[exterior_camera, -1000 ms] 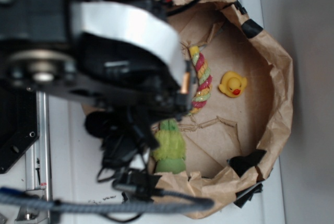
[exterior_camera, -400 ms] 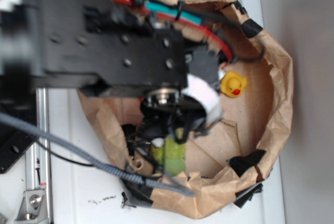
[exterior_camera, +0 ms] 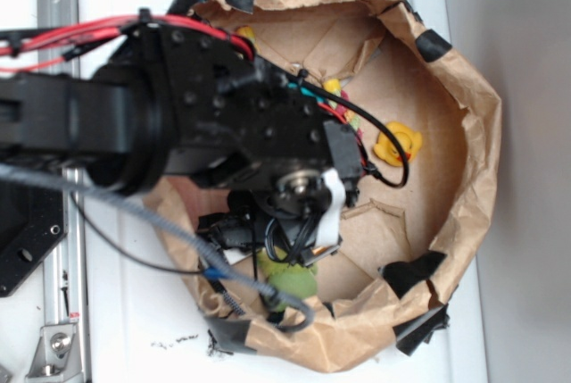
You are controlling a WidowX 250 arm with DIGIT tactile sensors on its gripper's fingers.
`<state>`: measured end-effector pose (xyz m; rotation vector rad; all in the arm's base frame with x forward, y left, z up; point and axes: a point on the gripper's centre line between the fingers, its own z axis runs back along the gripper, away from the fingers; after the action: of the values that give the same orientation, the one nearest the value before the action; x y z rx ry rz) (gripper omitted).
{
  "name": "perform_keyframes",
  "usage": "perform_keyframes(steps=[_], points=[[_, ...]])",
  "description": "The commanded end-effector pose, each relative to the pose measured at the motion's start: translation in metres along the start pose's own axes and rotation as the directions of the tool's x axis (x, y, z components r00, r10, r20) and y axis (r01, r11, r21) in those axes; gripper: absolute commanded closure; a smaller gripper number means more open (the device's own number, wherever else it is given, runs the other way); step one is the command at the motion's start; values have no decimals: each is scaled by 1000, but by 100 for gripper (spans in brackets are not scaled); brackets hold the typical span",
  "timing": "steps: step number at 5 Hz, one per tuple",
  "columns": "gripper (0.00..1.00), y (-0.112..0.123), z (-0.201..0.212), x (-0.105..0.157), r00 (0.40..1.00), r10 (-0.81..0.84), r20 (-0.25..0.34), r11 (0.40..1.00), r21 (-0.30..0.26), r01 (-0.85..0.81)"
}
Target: Grab the green animal.
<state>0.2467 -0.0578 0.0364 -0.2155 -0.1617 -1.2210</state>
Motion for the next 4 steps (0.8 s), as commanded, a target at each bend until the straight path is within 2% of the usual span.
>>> perform_keyframes(steps=[1, 2, 3, 4], points=[[0, -36, -1, 55, 971, -198, 132, 980, 2, 199], [82, -37, -1, 66, 974, -189, 125, 982, 16, 188], [100, -30, -6, 59, 985, -147, 85, 989, 40, 144], [100, -10, 15, 44, 1000, -24, 4, 993, 119, 23]])
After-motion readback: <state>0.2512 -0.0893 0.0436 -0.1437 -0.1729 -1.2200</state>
